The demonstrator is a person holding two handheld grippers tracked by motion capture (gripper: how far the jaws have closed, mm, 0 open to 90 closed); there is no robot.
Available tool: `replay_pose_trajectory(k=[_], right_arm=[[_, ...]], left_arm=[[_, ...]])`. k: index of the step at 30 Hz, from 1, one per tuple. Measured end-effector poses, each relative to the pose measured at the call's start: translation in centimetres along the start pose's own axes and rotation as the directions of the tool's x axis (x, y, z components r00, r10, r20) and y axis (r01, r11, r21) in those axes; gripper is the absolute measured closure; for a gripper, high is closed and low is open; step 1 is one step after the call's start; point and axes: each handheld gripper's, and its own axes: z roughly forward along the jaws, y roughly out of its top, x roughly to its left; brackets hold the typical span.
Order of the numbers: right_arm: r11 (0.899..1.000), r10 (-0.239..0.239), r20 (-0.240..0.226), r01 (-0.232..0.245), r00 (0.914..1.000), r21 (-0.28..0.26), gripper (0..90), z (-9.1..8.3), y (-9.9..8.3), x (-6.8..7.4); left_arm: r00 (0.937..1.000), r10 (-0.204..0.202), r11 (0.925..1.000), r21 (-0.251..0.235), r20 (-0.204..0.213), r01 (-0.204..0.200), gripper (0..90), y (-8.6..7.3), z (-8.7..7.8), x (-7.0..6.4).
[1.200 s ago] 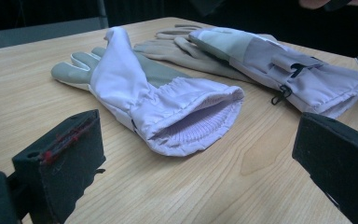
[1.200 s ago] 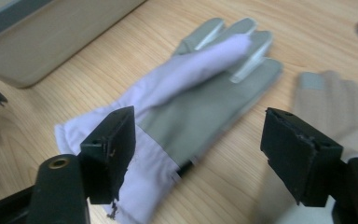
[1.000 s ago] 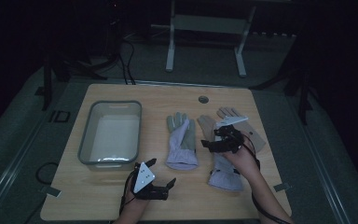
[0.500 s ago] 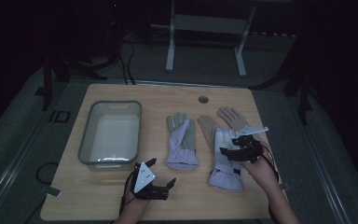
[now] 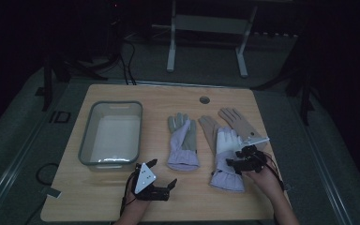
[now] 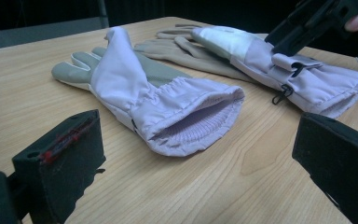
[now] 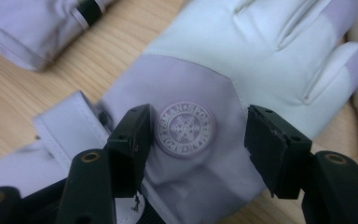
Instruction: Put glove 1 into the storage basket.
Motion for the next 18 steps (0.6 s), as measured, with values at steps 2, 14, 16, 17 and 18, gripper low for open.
replay_pose_trajectory(k=[2, 14, 16, 17, 18], right_arm=[[1.000, -0.015, 0.000, 0.015, 0.9999, 0.013, 44.0, 0.4, -0.1, 0.0], [1.000, -0.008, 0.010, 0.008, 0.9999, -0.008, 68.6, 0.3, -0.6, 0.8], [1.000, -0.004, 0.010, 0.004, 0.9999, -0.008, 71.4, -0.1, -0.6, 0.8], [1.000, 0.003, 0.009, -0.003, 1.0000, -0.011, 73.8, -0.3, -0.6, 0.8], [1.000, 0.007, 0.010, -0.006, 0.9999, -0.014, 74.4, -0.5, -0.6, 0.8]], left_arm=[[1.0000, 0.002, 1.0000, 0.001, 0.000, -0.002, 2.1, 0.0, 0.0, 0.0], [1.0000, 0.002, 1.0000, 0.001, -0.003, -0.002, 2.1, 0.0, 0.0, 0.0], [1.0000, 0.001, 1.0000, 0.001, -0.004, -0.001, 2.1, 0.0, 0.0, 0.0], [1.0000, 0.001, 1.0000, 0.001, -0.004, -0.001, 2.1, 0.0, 0.0, 0.0], [1.0000, 0.000, 1.0000, 0.001, -0.004, 0.000, 2.1, 0.0, 0.0, 0.0]])
